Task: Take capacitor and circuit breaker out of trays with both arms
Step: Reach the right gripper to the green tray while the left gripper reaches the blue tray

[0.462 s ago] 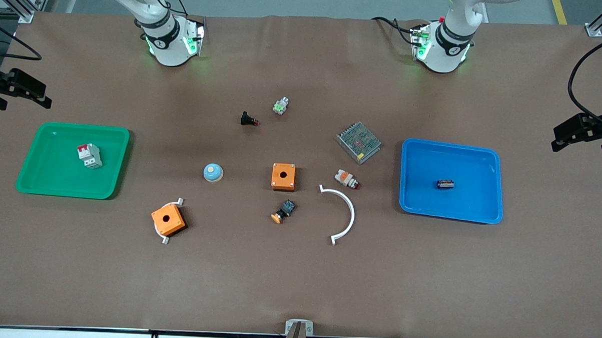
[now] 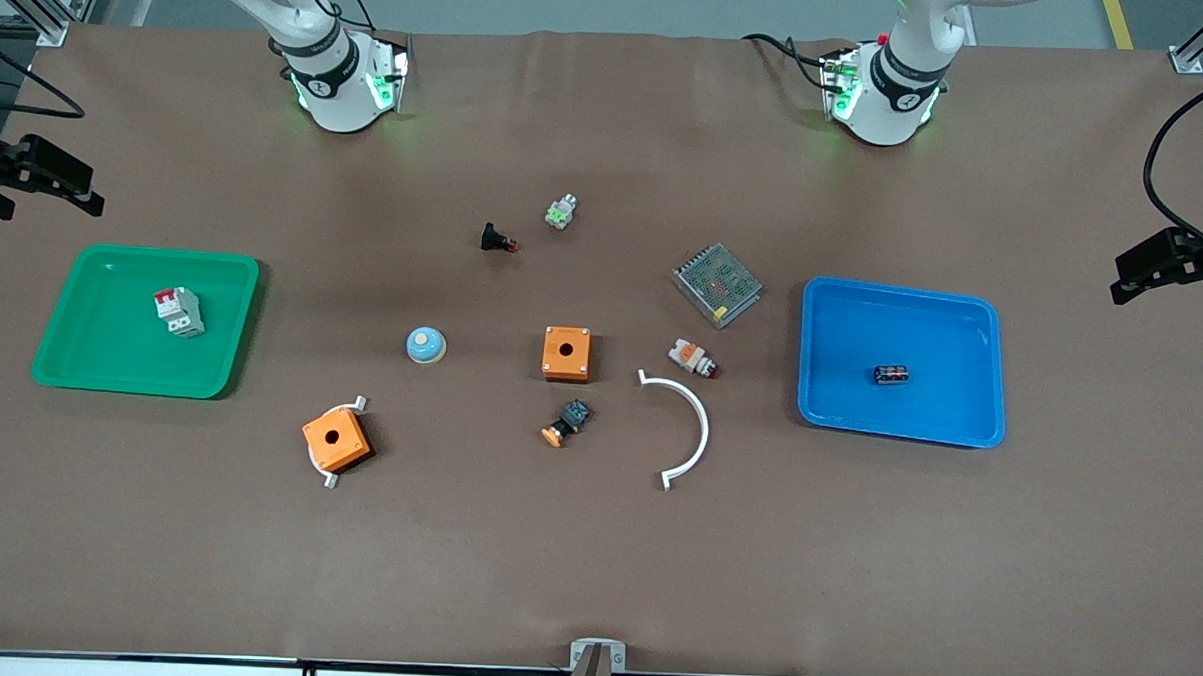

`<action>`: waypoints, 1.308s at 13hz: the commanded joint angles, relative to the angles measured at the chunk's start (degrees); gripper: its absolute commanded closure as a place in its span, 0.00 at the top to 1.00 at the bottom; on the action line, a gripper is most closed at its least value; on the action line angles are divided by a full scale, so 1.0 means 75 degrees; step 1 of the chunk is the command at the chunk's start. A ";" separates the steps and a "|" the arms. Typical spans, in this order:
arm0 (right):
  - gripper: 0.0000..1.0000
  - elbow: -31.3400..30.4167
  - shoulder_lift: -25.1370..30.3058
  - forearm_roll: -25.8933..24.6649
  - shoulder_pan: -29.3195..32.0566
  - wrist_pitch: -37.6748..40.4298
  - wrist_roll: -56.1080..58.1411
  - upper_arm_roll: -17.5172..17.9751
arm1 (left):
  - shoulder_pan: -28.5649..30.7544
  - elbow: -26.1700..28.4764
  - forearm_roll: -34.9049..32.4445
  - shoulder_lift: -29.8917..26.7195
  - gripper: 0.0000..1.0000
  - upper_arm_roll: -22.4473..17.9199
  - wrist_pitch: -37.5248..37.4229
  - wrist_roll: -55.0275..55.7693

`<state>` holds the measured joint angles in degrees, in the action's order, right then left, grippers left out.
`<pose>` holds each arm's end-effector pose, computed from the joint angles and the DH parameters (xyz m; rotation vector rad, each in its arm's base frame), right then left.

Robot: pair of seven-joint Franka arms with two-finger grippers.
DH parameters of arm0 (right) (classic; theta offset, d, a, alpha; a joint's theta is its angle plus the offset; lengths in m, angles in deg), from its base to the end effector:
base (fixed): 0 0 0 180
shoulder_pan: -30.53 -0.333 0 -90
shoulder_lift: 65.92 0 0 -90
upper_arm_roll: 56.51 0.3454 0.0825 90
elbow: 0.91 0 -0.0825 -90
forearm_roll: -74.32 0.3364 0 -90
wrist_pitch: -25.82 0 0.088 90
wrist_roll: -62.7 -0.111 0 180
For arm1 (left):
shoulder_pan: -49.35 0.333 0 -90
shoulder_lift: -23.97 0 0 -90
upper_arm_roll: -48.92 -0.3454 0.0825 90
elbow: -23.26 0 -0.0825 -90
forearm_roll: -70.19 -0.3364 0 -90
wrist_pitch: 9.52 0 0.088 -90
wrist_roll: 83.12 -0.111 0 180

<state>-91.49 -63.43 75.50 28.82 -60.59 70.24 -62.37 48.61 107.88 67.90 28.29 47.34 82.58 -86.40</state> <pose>0.4845 -0.0342 0.6617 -3.1120 -0.0939 0.0418 0.5370 0.0115 0.6540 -3.0958 0.0667 -0.0831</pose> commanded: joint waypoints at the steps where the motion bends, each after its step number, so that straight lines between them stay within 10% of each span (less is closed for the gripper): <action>1: 1.00 0.0124 -0.0004 -0.0040 0.0005 0.0084 -0.0022 0.0031 | -0.0019 0.0108 -0.0211 0.0091 1.00 0.0083 0.0059 0.0075; 6: 1.00 0.0032 -0.0319 -0.0226 0.0134 0.0130 0.0014 -0.0004 | -0.0100 0.0576 0.0082 0.1473 1.00 0.0118 0.0466 0.0424; 12: 1.00 -0.2157 -0.0625 -0.1760 0.0625 -0.2232 0.1006 -0.0028 | -0.0920 0.1174 -0.0046 0.2903 1.00 0.0130 0.1324 0.1351; 17: 1.00 -0.2547 -0.2086 -0.1763 0.1562 -0.3172 0.2624 -0.0016 | -0.0839 0.1808 -0.0035 0.3794 1.00 0.0106 0.2940 0.1433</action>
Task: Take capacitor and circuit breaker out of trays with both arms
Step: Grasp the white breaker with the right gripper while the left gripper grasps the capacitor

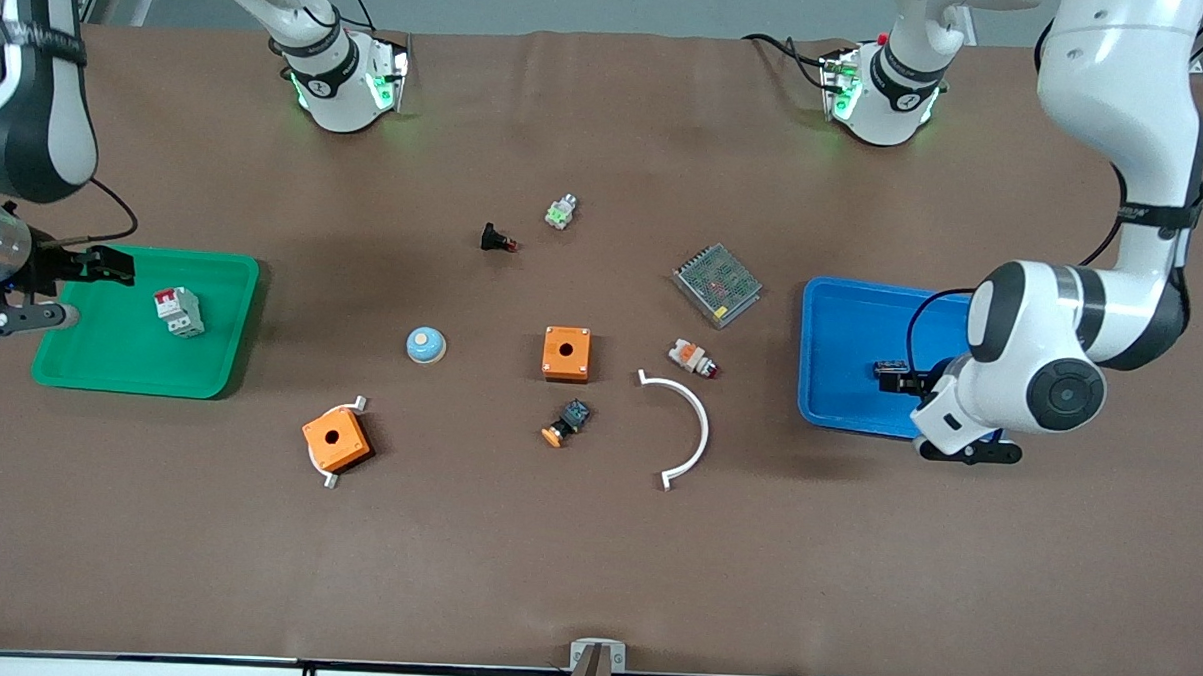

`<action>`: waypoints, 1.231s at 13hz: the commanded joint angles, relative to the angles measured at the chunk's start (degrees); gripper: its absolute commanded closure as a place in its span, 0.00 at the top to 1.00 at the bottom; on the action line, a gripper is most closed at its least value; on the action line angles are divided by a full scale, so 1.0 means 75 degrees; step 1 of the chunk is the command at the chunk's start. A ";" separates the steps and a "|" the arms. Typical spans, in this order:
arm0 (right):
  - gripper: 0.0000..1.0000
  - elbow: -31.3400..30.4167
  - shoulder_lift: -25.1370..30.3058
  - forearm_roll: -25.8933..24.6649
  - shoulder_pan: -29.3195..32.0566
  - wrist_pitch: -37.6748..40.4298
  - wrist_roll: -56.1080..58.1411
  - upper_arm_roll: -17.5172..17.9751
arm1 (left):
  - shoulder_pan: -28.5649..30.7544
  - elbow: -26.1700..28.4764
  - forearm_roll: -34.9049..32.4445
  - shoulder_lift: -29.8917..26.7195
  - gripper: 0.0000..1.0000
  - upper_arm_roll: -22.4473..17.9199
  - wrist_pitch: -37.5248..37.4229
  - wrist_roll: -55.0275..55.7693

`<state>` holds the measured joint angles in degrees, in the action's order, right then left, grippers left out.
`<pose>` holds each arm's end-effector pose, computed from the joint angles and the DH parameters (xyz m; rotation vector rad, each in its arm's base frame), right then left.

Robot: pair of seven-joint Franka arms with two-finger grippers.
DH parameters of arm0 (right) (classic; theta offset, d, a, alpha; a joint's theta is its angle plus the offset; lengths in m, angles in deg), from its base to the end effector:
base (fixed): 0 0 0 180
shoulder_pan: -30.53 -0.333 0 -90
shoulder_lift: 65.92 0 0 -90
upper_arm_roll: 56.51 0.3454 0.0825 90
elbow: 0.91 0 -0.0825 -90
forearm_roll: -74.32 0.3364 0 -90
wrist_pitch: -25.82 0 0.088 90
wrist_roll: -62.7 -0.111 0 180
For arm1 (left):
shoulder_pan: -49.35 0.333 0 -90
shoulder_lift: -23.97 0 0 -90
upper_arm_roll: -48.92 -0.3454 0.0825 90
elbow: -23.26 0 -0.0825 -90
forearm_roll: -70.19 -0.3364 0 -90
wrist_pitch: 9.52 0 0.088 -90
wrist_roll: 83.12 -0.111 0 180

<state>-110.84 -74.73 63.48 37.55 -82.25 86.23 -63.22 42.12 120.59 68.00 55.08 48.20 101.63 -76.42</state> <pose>0.5174 -0.1387 0.4489 2.9753 0.3684 -0.3570 0.6112 -0.0679 0.3095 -3.0339 0.0254 0.4512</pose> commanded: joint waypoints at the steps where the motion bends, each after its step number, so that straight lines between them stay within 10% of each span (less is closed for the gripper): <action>1: 1.00 0.0033 -0.0943 -0.0090 0.0644 -0.0483 0.0658 0.0108 | 0.0015 0.0299 -0.0049 0.0316 1.00 -0.0009 0.0576 0.0126; 10: 0.95 -0.0307 -0.2059 -0.0089 0.0693 -0.1245 0.0683 0.0108 | -0.0055 0.1730 -0.0201 0.0025 0.95 0.0003 0.1492 0.0384; 16: 0.83 -0.1174 -0.2142 -0.0089 0.0809 -0.2360 0.0660 0.0108 | -0.0043 0.1684 -0.0201 -0.0093 0.28 0.0015 0.1165 0.0395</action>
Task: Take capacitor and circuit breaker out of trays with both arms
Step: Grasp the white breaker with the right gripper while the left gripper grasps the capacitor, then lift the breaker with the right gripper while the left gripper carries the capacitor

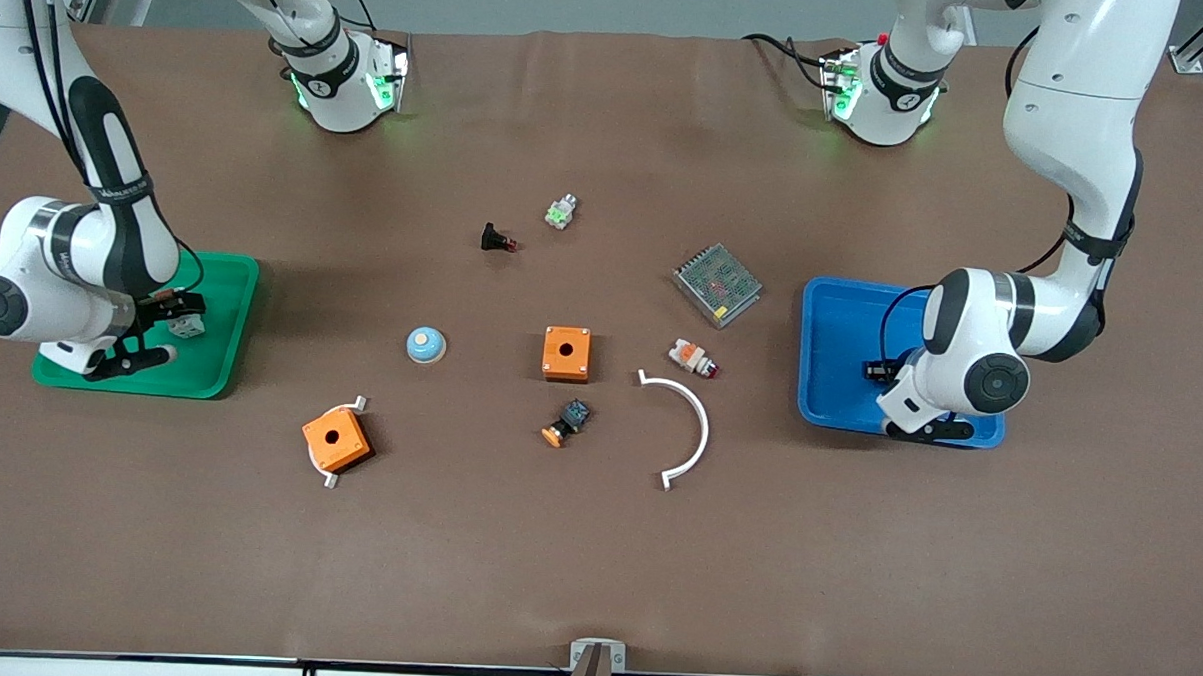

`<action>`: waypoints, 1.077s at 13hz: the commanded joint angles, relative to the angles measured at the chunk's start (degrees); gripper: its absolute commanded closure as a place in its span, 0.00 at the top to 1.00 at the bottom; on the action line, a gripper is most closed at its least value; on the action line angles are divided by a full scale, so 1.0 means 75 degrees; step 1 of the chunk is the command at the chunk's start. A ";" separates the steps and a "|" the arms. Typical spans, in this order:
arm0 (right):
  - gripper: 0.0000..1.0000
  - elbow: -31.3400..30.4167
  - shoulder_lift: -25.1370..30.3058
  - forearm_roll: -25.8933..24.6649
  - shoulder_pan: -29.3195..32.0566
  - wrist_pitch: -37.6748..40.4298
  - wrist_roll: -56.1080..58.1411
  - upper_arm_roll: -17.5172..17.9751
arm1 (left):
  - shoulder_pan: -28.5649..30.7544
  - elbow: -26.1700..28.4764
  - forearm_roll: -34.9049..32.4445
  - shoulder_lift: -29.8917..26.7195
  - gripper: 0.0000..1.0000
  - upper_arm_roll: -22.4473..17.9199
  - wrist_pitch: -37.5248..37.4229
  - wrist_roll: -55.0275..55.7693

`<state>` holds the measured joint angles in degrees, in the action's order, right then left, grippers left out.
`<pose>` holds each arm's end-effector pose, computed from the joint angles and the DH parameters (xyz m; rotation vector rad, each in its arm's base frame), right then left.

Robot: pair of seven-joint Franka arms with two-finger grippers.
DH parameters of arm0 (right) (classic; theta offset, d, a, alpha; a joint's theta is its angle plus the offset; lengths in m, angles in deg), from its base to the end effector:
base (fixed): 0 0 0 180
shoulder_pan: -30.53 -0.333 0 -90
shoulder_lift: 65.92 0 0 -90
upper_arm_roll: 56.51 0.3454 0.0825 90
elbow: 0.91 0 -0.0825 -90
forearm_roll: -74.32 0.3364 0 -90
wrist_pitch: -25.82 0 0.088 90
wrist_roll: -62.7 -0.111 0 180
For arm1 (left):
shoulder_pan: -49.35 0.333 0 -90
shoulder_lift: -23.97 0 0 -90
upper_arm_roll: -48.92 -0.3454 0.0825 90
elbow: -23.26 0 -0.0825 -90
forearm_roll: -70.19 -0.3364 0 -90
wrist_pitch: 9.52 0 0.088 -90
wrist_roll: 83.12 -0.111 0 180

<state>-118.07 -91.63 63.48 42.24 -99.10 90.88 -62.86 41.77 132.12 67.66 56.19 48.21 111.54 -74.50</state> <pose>0.5150 -0.1735 0.2595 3.0059 0.4744 -0.5540 0.5703 -0.0670 0.2370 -3.0107 -0.0005 0.5183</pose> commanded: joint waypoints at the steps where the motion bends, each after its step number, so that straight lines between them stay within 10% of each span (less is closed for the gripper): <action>1: 0.82 -0.0338 0.0111 -0.0089 0.0231 -0.0161 0.0050 0.0050 | -0.0008 0.0076 -0.0156 -0.0241 0.19 0.0013 -0.0181 0.0151; 4: 0.60 -0.0375 0.0100 -0.0089 0.0220 -0.0126 0.0039 0.0061 | -0.0043 -0.0461 -0.0144 -0.0241 0.02 0.0036 -0.0310 0.0198; 7: 0.04 -0.0293 0.0123 -0.0101 0.0196 -0.0056 0.0039 0.0061 | -0.0346 -0.2063 0.0054 0.0003 0.01 0.0258 -0.1338 0.1434; 14: 0.00 0.1754 0.0194 0.0693 0.0091 0.2295 0.0543 0.0927 | -0.1939 -0.4258 0.1249 0.1303 0.01 0.0318 -0.1307 0.5441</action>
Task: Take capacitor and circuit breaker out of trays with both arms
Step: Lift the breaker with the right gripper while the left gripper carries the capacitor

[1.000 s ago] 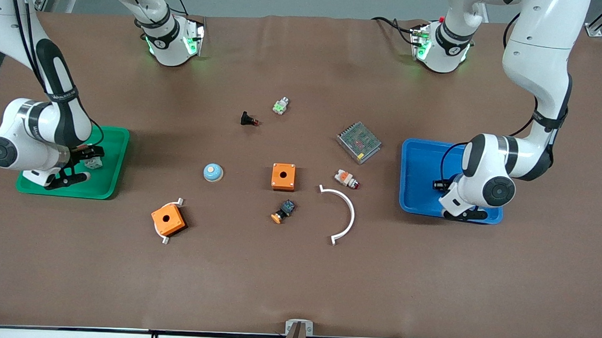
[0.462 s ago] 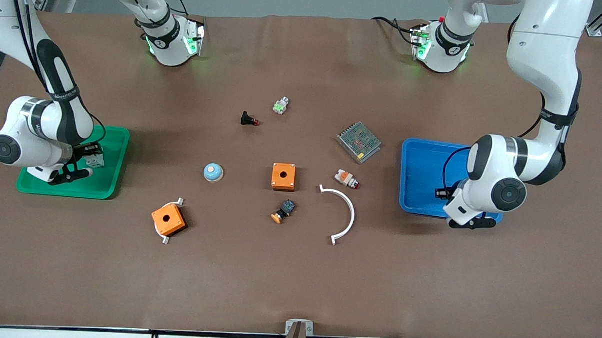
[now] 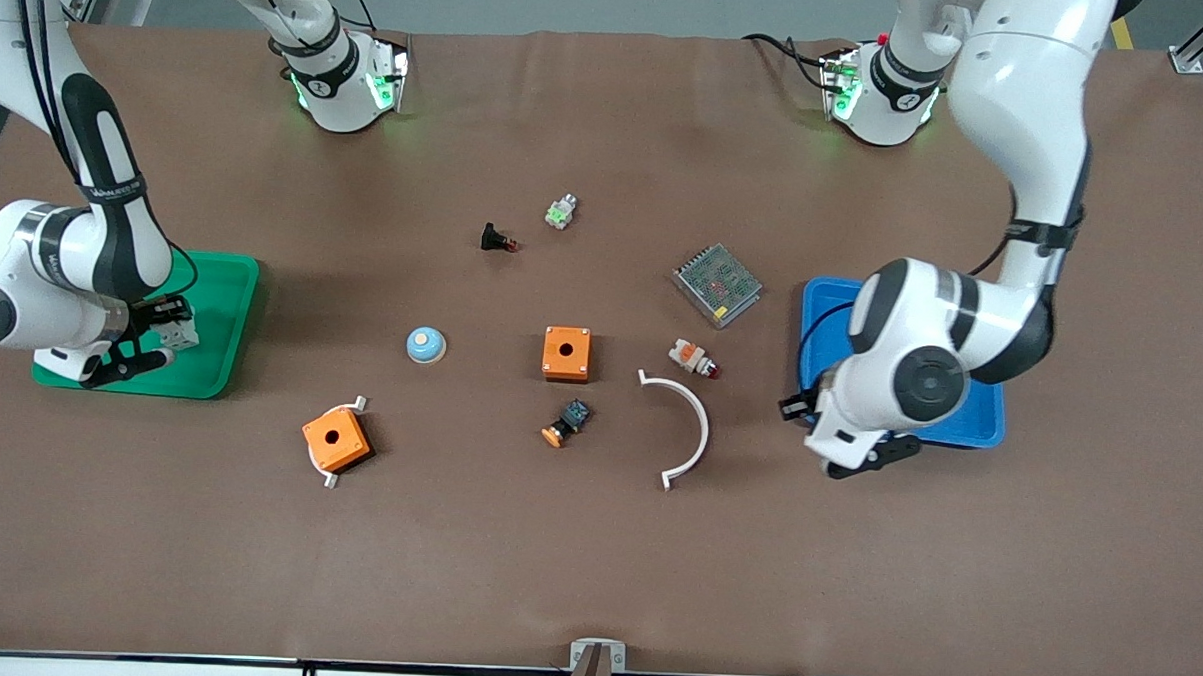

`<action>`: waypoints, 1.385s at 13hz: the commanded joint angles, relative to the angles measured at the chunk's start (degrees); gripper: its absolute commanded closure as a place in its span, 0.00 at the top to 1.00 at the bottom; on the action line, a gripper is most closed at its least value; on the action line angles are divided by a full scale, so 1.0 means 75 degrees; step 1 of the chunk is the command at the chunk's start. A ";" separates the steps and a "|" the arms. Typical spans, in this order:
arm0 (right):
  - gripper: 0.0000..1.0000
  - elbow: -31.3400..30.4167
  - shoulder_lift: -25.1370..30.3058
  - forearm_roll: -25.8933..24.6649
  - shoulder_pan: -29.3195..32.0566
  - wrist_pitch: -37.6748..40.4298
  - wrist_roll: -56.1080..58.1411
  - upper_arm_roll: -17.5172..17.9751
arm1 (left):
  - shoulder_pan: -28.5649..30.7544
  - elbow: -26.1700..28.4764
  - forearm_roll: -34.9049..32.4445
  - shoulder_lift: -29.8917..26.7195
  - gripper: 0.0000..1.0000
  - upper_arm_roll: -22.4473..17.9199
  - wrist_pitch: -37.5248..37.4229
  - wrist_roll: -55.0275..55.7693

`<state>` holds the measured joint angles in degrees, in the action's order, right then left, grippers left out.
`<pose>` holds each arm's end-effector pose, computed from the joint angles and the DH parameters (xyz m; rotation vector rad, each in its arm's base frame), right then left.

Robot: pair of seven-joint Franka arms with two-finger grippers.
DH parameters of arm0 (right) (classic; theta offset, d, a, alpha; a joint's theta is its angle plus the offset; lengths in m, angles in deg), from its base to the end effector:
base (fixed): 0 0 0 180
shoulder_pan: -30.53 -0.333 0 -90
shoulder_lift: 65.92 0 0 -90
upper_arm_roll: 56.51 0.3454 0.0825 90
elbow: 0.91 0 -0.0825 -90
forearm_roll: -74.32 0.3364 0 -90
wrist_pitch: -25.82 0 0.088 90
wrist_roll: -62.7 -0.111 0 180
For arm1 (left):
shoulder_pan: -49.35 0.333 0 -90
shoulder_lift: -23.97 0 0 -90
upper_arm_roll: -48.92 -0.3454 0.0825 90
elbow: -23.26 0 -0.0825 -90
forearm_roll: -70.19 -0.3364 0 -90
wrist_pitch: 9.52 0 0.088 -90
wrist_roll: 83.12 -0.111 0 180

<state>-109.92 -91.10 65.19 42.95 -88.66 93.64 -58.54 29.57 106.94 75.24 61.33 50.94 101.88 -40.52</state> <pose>0.5462 -0.1499 0.3019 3.0277 0.5822 -0.5831 0.6255 -0.2517 0.3311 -3.0580 -0.6319 0.3069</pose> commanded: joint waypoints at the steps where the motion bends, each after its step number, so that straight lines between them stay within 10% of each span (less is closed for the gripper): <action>1: 0.00 0.1043 0.0111 0.0746 -0.0200 0.1279 0.0164 0.0410 | -0.0455 -0.1008 0.0263 0.0737 0.01 -0.0046 0.0296 0.1289; 11: 0.00 0.2698 -0.0802 0.2694 -0.3154 0.2058 -0.4428 0.0422 | -0.1943 -0.1021 0.0357 0.1944 0.06 -0.0093 0.3929 0.4609; 18: 0.00 0.3014 -0.1821 0.2694 -0.4431 0.0512 -0.7145 0.0411 | -0.1993 -0.0951 -0.0789 0.1618 0.99 -0.0175 0.4074 0.4551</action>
<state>-90.27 -102.10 84.27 11.62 -83.42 44.98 -54.85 14.44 99.76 72.33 76.17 50.39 134.35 -6.90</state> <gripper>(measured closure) 0.604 0.366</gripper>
